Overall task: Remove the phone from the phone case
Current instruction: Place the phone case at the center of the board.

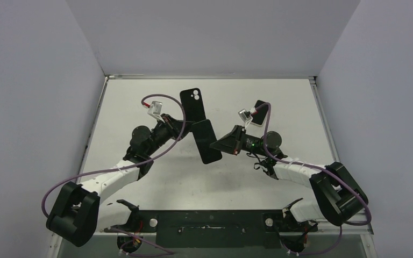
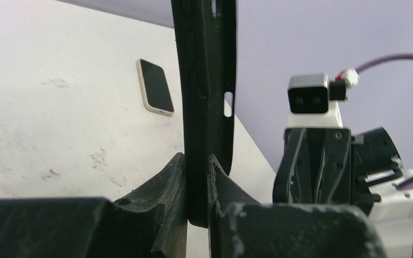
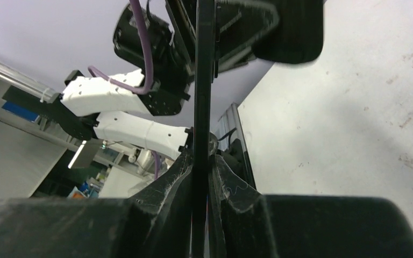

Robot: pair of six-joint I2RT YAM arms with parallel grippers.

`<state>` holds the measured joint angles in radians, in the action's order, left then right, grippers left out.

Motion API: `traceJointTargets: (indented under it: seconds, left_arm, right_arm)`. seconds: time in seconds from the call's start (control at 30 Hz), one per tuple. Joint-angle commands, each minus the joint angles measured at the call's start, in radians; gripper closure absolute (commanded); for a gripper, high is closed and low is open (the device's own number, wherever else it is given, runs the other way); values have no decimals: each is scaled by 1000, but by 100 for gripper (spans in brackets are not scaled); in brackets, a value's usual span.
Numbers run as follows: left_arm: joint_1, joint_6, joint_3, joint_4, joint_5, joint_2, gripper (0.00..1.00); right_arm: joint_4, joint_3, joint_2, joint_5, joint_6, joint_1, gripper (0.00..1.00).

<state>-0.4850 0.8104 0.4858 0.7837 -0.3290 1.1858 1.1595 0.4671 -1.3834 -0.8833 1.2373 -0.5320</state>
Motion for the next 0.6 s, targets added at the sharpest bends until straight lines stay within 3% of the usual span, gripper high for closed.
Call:
traceJointTargets:
  seconds: [0.0, 0.17, 0.4, 0.57]
  left_arm:
    - [37, -53, 96, -31, 58, 26, 100]
    - [102, -91, 177, -146, 7, 128, 100]
    - [182, -134, 274, -308, -167, 323, 100]
    - [221, -153, 336, -355, -213, 463, 100]
  right_arm:
    - [-23, -2, 64, -41, -97, 1, 100]
    - [-115, -34, 124, -37, -164, 48, 100]
    - [-495, -20, 236, 79, -424, 121, 100]
    - [-551, -16, 251, 100, -471, 156, 100]
